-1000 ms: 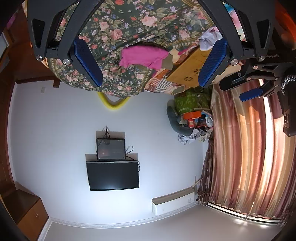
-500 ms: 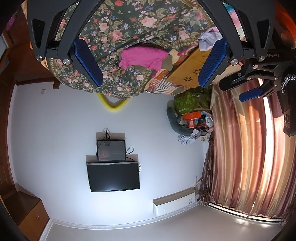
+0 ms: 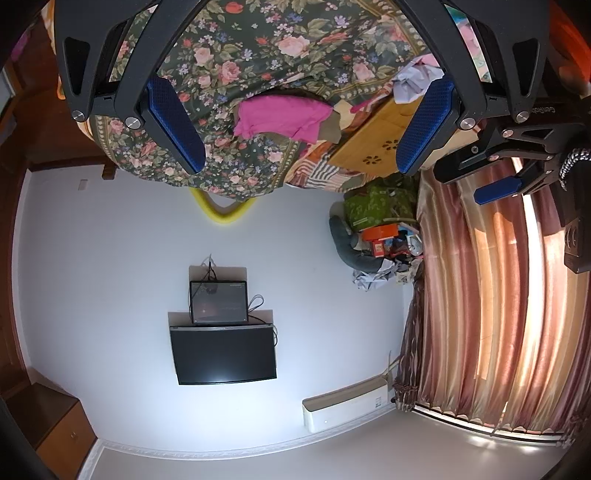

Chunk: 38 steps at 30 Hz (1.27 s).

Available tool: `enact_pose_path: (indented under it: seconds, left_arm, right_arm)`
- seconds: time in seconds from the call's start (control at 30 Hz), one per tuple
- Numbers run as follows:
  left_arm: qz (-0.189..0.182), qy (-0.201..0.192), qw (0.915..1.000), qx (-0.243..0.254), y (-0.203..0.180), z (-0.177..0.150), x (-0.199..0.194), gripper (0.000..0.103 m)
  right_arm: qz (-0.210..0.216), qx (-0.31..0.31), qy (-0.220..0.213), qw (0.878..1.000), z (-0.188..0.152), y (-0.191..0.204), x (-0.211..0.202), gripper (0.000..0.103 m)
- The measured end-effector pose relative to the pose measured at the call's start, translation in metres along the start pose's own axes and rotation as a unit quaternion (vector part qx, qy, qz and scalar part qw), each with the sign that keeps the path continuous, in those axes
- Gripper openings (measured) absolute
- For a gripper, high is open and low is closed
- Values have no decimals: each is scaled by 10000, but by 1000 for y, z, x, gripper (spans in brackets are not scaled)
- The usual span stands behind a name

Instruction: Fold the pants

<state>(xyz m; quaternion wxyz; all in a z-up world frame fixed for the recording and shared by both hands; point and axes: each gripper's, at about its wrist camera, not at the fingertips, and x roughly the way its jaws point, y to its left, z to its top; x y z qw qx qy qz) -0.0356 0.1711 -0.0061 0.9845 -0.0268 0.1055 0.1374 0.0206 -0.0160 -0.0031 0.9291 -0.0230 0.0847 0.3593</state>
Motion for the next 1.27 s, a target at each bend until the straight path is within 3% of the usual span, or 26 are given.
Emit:
enact_pose_path:
  seconds: [0.67, 1.27]
  left_arm:
    - [-288, 125, 9995, -18, -1, 1, 3, 103]
    - [-248, 135, 9996, -47, -1, -2, 5, 103]
  right_arm:
    - [2, 74, 17, 10000, -2, -2, 1, 103]
    - [-4, 113, 37, 9999, -4, -2, 0, 103]
